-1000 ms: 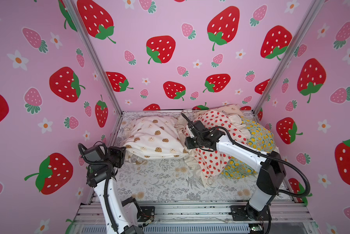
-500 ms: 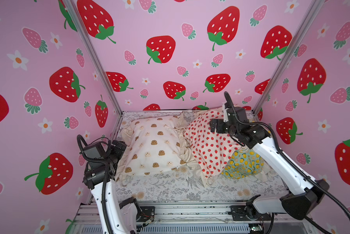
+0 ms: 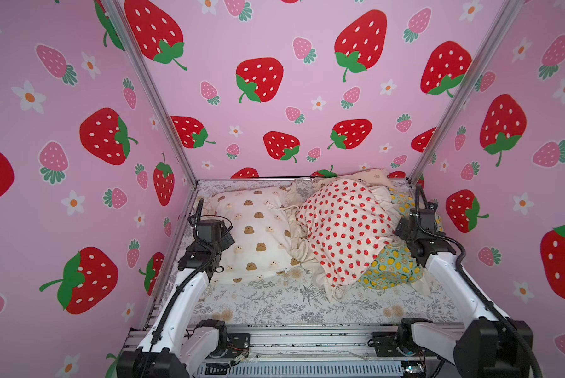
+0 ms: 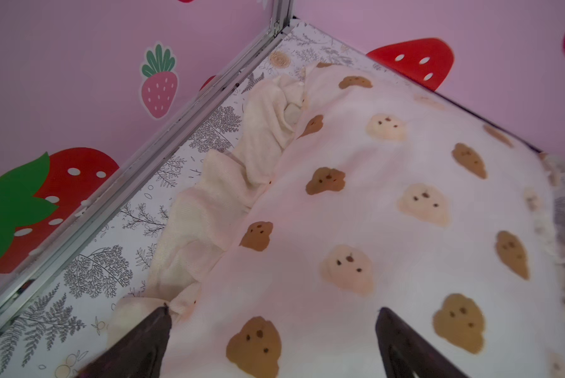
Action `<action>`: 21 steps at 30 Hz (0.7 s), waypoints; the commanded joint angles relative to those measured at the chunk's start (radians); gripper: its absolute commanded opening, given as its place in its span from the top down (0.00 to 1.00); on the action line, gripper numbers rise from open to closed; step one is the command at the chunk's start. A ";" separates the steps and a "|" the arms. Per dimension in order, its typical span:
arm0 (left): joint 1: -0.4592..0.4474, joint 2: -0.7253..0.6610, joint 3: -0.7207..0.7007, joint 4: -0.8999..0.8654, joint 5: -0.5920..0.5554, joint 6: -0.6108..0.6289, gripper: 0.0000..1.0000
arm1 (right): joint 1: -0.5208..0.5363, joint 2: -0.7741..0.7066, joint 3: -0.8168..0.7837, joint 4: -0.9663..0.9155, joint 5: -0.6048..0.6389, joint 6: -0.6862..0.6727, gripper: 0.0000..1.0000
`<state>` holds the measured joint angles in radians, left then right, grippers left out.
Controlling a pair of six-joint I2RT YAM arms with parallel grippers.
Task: Zip up pillowcases
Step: Reset both arms
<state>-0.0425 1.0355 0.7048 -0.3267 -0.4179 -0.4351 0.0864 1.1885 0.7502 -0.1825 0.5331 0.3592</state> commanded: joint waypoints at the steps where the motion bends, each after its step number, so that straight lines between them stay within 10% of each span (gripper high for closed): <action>1: -0.010 0.013 -0.097 0.308 -0.170 0.208 0.01 | -0.010 0.079 -0.124 0.339 0.001 -0.120 0.00; 14: -0.028 0.268 -0.350 1.032 0.046 0.438 0.01 | -0.075 0.339 -0.275 0.896 -0.328 -0.323 0.00; 21: -0.057 0.347 -0.268 0.961 0.108 0.472 0.01 | -0.057 0.388 -0.324 1.041 -0.310 -0.343 0.00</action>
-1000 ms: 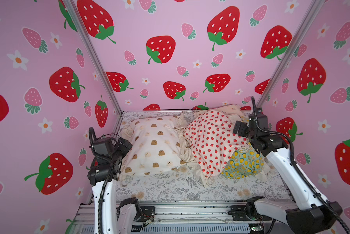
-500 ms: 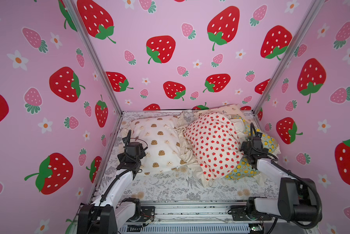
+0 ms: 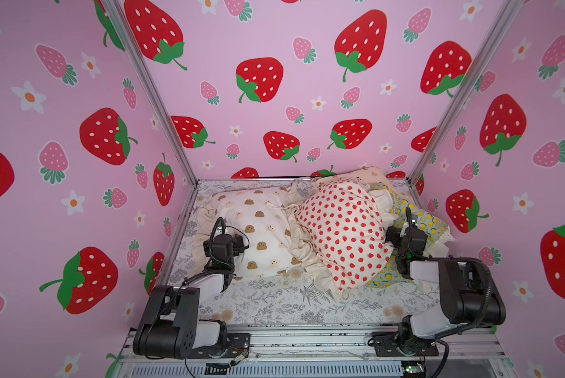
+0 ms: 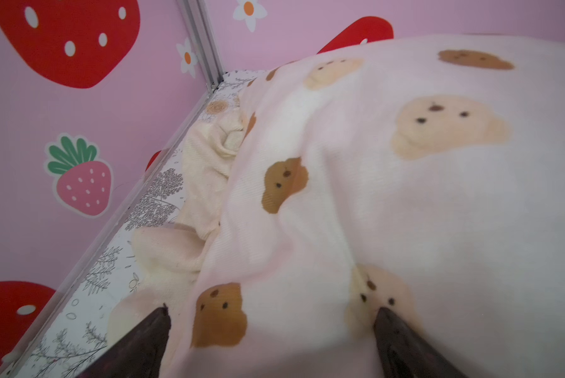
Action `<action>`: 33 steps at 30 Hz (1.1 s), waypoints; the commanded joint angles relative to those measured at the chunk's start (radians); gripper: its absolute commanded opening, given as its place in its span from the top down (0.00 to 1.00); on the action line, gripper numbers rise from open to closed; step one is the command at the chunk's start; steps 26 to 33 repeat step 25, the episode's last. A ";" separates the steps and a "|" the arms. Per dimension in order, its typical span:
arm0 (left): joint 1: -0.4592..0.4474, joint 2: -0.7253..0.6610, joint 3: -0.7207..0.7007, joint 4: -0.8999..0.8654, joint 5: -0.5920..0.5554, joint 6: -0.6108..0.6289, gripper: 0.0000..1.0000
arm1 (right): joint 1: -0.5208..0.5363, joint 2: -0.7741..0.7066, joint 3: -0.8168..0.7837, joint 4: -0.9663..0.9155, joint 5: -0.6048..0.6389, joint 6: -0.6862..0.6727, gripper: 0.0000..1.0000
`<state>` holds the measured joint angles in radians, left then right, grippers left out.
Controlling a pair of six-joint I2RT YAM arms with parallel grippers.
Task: Zip up pillowcases
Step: Reset both arms
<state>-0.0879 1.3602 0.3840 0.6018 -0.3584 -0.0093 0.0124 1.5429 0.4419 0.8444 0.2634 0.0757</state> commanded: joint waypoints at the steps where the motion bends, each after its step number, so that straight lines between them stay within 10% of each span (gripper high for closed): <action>1: -0.010 0.032 0.056 0.042 0.046 0.035 0.00 | 0.020 0.024 -0.009 -0.019 -0.041 -0.066 0.00; 33: 0.066 0.185 0.058 0.189 0.160 -0.050 0.01 | 0.021 0.025 -0.005 -0.021 -0.048 -0.070 0.00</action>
